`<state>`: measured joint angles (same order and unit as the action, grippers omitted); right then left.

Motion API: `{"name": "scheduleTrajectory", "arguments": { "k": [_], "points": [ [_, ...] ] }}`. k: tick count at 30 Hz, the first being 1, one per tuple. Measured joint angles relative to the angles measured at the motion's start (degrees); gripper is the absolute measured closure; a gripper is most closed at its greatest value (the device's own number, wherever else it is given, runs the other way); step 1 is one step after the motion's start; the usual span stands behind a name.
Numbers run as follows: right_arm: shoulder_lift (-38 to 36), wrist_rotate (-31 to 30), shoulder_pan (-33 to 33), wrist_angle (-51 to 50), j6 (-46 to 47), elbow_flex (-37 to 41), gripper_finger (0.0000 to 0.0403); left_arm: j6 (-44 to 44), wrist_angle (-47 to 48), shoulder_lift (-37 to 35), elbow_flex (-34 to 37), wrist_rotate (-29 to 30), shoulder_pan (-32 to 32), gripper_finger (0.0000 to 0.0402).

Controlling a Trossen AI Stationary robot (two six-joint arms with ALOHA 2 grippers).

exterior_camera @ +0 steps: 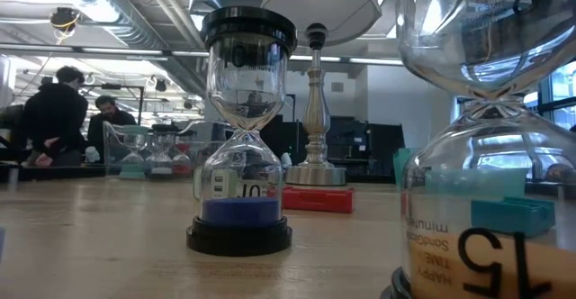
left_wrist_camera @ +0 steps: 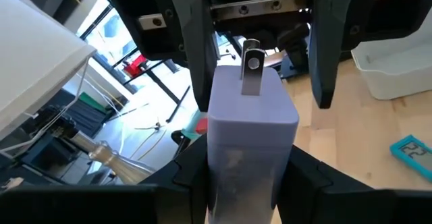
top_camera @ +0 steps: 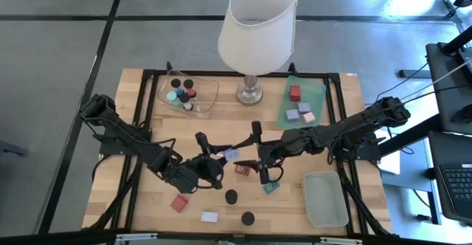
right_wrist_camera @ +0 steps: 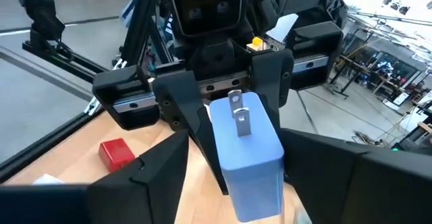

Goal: Pick & Place Office items
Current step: Put the purple charger adapter into the green bin

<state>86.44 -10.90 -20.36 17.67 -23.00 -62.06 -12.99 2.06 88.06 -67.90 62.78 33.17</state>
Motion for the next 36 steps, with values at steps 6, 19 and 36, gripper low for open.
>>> {"name": "scheduleTrajectory", "arguments": {
  "k": [6, 19, 36],
  "points": [
    [-0.07, 2.39, 0.04, 0.39, 1.15, 0.00, 0.0193, -1.75, -2.27, -0.01, 0.00, -1.99, -0.32, 0.0284],
    [-0.16, -1.08, -0.11, -0.08, 1.77, 0.00, 0.0276, -2.75, -4.75, 0.01, 0.02, -6.66, -1.90, 0.0276],
    [-1.10, -17.26, 0.95, -18.29, 10.13, 0.13, 0.0276, 2.17, 2.15, -0.14, 0.00, 5.68, -2.02, 0.0179]
  ]
}}
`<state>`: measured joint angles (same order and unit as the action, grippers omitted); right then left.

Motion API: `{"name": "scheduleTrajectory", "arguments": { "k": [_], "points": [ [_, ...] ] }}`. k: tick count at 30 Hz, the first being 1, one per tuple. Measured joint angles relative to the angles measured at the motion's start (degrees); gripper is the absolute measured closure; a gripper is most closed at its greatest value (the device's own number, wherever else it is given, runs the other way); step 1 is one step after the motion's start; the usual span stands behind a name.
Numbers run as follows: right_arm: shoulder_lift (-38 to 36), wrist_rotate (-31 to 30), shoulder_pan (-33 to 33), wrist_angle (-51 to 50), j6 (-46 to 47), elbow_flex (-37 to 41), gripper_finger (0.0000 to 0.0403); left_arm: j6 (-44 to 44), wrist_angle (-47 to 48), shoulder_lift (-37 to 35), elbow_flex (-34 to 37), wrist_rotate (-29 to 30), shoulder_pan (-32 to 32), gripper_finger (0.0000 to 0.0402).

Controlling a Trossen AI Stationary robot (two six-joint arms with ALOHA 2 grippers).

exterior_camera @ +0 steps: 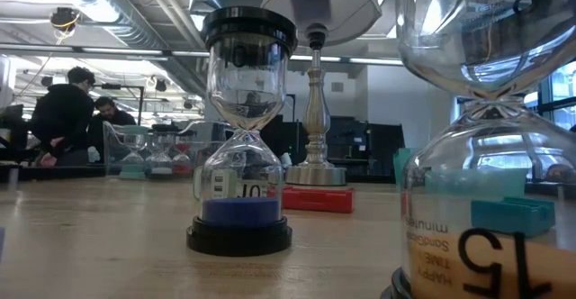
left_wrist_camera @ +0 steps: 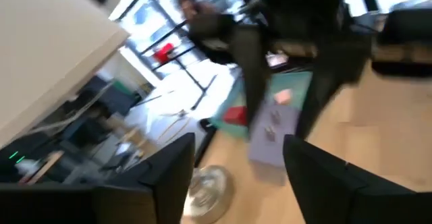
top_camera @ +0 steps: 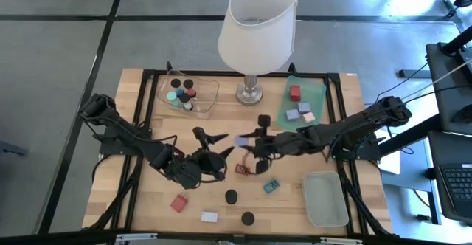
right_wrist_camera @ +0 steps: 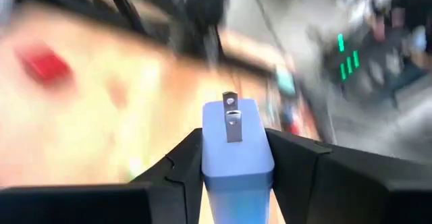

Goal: Pick & Place Office items
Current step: Put the purple charger adapter into the green bin

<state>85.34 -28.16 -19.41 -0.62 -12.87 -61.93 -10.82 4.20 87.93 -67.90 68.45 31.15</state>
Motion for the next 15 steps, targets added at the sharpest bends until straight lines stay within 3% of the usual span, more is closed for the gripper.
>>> {"name": "scheduleTrajectory", "arguments": {
  "k": [3, 7, 11, 15],
  "points": [
    [-2.50, -3.21, 1.08, -11.74, 7.44, 0.04, 0.0277, 3.40, 2.14, 0.03, 0.00, 3.50, -0.52, 0.0158],
    [-6.21, -3.98, 3.54, -30.37, 21.56, -0.01, 0.0277, 7.60, 5.27, 0.03, 0.00, 4.00, -1.62, 0.0149],
    [-8.80, -5.60, 6.03, -44.61, 32.22, 0.00, 0.0277, 12.34, 9.23, 0.06, 0.00, 2.19, -3.08, 0.0151],
    [-9.31, -7.79, 8.86, -50.46, 35.75, 2.22, 0.0277, 17.44, 13.66, 0.08, 0.00, -2.07, -4.67, 0.0149]
  ]
}}
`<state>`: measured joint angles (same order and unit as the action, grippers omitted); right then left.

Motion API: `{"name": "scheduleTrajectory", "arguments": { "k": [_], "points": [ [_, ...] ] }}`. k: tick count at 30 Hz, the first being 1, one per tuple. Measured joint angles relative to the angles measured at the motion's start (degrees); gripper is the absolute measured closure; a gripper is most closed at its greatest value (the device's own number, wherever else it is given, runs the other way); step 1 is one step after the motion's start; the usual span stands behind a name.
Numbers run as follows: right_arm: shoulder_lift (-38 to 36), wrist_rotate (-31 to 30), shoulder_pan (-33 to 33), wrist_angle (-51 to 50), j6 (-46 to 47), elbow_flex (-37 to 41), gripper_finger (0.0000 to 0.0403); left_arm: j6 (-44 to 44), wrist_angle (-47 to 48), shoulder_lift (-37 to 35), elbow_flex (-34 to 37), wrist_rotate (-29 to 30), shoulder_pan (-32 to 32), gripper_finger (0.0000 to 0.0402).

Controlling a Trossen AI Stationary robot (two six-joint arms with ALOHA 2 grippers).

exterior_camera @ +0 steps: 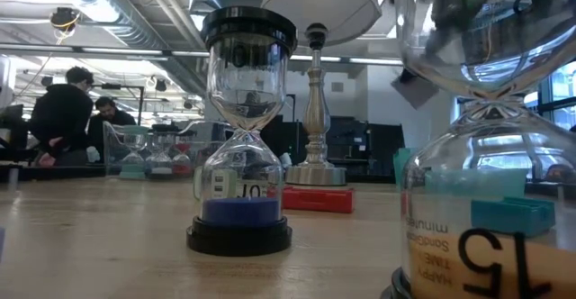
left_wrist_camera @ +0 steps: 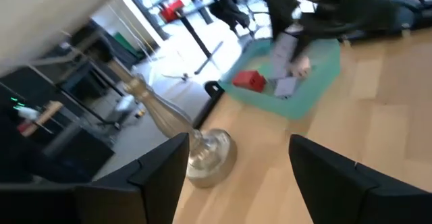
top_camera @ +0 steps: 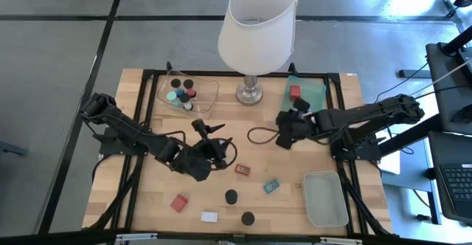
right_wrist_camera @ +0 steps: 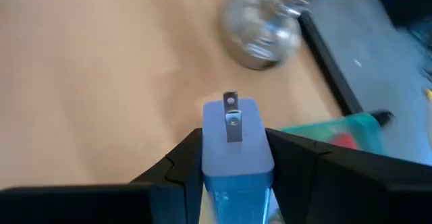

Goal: Pick & Place Office items
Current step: Put the purple charger adapter into the green bin, then put the green charger adapter into the green bin

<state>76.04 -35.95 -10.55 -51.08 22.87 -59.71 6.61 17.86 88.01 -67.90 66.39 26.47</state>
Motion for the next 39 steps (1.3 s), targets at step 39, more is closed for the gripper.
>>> {"name": "scheduleTrajectory", "arguments": {
  "k": [39],
  "points": [
    [0.01, 9.86, 21.89, 13.81, 3.69, 18.48, 0.0167, 6.16, 9.77, 0.00, 0.00, -4.38, -1.46, 0.0153]
  ]
}}
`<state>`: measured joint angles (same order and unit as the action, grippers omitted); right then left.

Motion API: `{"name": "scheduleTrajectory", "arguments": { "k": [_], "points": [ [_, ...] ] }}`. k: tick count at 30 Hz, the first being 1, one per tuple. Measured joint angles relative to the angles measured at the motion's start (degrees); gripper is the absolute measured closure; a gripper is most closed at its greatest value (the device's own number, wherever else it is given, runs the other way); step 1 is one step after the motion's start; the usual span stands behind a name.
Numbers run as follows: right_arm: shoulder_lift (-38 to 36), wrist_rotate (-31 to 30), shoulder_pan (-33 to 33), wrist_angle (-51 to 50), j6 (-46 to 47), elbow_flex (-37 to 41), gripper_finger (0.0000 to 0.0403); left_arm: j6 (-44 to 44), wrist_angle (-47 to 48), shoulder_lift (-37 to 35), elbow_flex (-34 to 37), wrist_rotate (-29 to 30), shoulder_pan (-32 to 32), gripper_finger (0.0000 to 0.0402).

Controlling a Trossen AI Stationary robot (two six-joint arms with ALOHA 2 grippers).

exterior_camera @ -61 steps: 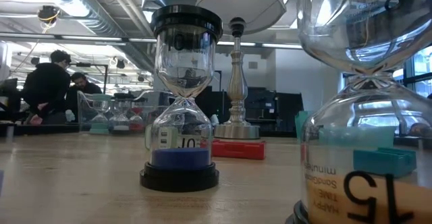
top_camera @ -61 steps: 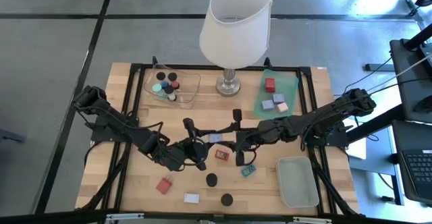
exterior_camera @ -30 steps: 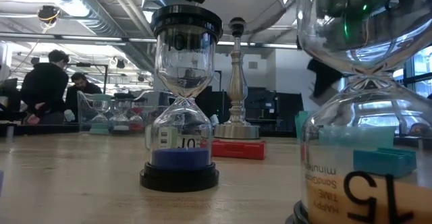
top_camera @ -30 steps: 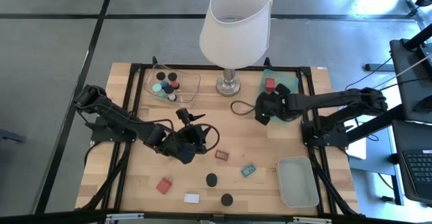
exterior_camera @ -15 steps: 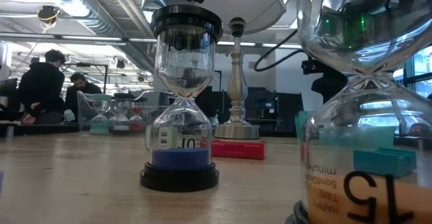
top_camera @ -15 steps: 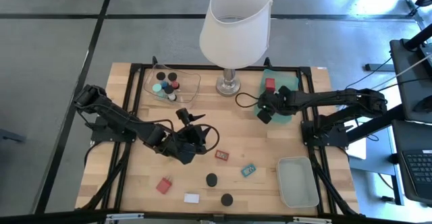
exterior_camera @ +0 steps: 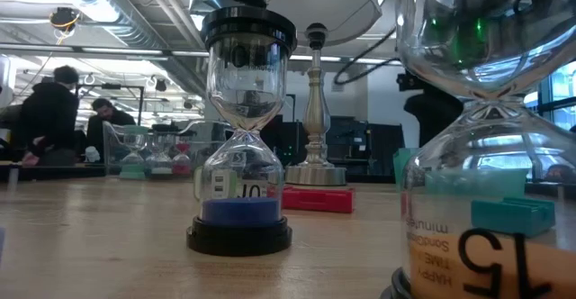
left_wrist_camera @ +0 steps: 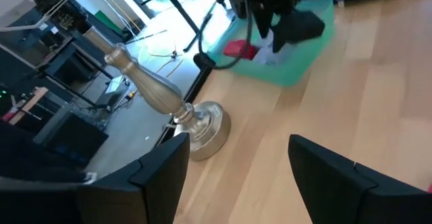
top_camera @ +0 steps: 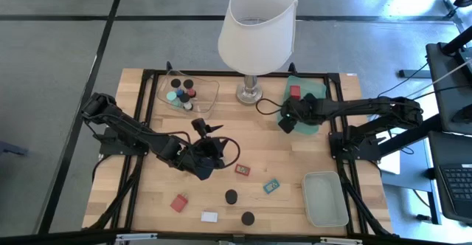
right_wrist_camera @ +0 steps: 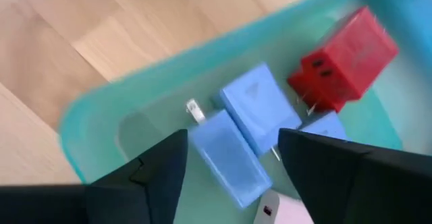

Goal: Pick & Place Office items
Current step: Put the green charger adapter into the green bin

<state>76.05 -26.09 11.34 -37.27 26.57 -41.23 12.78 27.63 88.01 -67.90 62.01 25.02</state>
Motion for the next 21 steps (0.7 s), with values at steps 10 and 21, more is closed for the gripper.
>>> {"name": "scheduleTrajectory", "arguments": {
  "k": [10, 21],
  "points": [
    [0.00, 0.17, -4.57, -1.75, -1.01, -10.01, 0.0154, 2.24, 11.77, 0.03, 0.00, -27.52, 0.39, 0.0153],
    [0.00, 1.81, -12.23, 0.50, -1.99, -13.12, 0.0165, 0.18, 15.48, 4.41, 0.00, -37.60, 0.87, 0.0153]
  ]
}}
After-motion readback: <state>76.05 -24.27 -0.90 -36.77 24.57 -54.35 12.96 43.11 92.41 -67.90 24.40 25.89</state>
